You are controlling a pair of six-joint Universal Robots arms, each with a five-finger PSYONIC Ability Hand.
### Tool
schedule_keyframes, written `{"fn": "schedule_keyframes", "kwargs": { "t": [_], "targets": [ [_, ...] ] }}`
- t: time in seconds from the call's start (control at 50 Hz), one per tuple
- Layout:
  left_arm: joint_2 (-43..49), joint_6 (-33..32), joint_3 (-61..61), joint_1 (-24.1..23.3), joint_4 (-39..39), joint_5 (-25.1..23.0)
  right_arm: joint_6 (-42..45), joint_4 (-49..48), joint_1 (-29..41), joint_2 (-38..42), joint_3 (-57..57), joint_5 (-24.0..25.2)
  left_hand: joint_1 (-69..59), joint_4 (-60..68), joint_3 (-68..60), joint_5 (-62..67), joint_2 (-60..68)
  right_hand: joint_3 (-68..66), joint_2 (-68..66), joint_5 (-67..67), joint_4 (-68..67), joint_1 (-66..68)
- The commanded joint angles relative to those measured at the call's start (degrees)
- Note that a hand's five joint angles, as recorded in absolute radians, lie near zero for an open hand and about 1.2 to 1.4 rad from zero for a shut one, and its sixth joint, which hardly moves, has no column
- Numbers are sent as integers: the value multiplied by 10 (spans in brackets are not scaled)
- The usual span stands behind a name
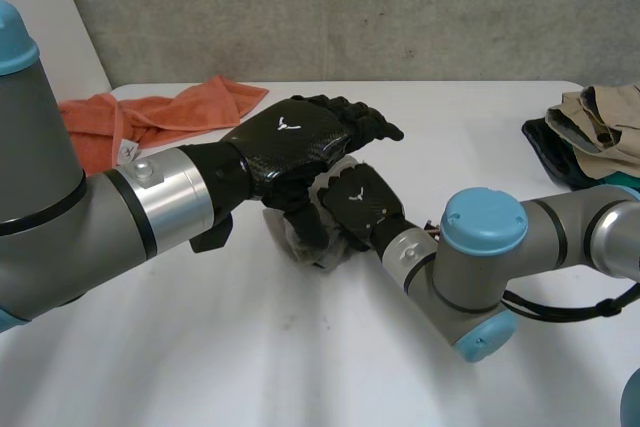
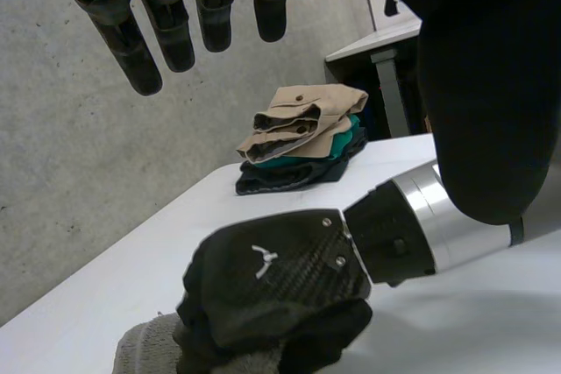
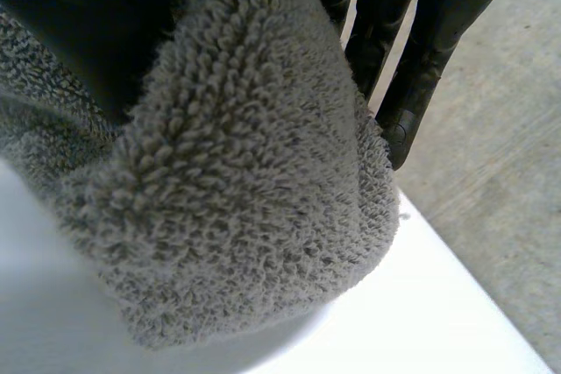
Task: Fold the laundry.
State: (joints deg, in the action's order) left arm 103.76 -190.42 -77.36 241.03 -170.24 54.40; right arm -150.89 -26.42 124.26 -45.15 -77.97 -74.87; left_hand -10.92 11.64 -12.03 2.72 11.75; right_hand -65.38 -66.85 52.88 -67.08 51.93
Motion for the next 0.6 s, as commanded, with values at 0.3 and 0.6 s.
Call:
{"fn": "schedule_keyframes", "kwargs": {
  "t": [0.3, 0.6],
  "targets": [
    [-16, 2, 1, 31, -1, 0, 5, -5, -172, -75, -18, 91, -15, 8, -4, -3, 7, -146, -131, 171, -129, 281],
    [-16, 3, 1, 37, -1, 1, -59, -130, -265, -81, 138, 185, -17, 9, -5, -1, 8, -146, -131, 171, -129, 281]
  ]
}}
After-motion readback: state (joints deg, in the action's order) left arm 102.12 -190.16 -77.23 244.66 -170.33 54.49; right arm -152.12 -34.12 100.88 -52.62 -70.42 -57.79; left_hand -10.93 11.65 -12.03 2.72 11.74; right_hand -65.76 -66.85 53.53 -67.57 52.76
